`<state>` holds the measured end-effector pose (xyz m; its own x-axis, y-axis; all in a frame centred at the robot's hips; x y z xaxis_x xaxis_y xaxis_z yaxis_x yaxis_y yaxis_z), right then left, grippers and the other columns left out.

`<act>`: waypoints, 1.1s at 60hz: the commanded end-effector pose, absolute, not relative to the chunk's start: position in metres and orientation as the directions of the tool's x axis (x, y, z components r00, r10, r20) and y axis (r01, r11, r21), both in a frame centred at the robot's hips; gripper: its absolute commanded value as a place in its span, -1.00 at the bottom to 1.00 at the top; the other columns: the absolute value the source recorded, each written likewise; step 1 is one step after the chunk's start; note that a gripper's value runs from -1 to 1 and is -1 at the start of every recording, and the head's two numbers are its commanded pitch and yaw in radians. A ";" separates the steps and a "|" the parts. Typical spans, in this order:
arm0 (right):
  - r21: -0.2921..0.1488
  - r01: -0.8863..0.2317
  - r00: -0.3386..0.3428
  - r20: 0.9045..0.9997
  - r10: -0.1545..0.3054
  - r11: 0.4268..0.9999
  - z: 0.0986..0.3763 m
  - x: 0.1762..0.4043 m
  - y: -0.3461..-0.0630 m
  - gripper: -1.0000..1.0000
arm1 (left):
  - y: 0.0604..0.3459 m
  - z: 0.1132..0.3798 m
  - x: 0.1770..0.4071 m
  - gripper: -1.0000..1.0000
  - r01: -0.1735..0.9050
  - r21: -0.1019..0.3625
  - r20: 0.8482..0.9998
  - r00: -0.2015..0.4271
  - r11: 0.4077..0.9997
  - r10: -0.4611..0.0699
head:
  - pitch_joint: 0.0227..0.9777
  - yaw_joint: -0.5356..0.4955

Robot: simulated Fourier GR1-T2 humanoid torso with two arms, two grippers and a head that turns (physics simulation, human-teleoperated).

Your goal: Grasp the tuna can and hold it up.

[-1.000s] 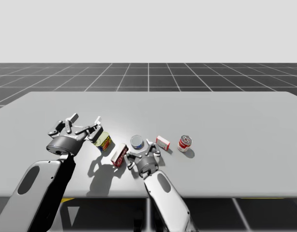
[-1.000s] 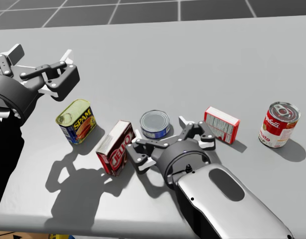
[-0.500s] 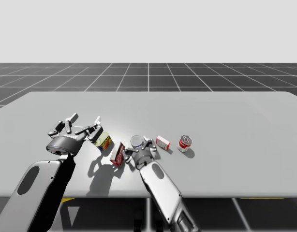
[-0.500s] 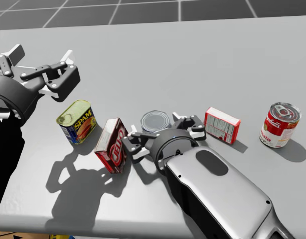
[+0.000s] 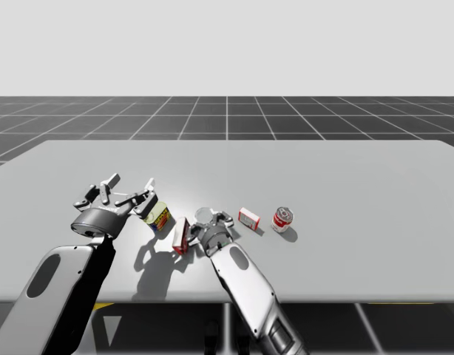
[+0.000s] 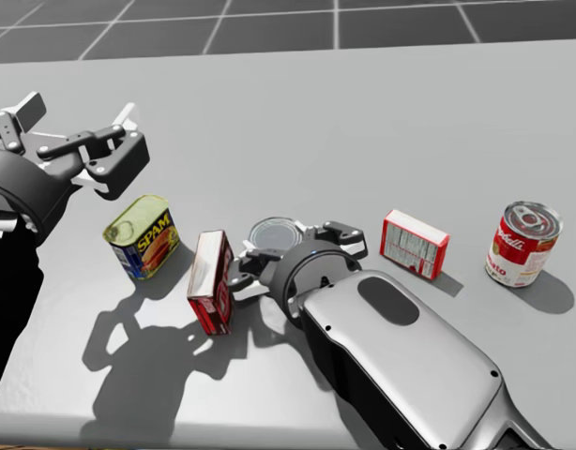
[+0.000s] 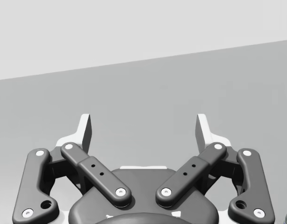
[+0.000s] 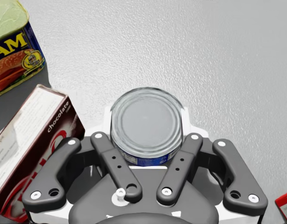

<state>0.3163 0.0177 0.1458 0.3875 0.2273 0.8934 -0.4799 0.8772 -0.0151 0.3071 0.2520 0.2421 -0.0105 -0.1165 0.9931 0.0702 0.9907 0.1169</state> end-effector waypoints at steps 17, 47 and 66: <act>-0.026 -0.413 0.449 0.864 0.228 0.911 0.129 0.312 0.008 1.00 | 0.250 0.242 0.307 -1.00 0.071 0.119 0.993 -0.012 0.990 -0.119 | 0.13 0.26; -0.079 -0.450 0.318 0.917 0.242 0.890 0.140 0.310 0.005 1.00 | 0.250 0.241 0.307 -1.00 0.069 0.119 0.993 -0.012 0.990 -0.119 | -0.12 0.26; -0.094 -0.456 0.146 0.973 0.179 0.885 0.205 0.301 0.002 1.00 | 0.251 0.242 0.307 -1.00 0.064 0.118 0.993 -0.022 0.991 -0.117 | -0.11 0.26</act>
<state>0.2936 0.0043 0.1636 0.2435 0.2265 0.9431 -0.5429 0.8376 -0.0610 0.3067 0.2505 0.2408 -0.0182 -0.1170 0.9930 0.0655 0.9909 0.1179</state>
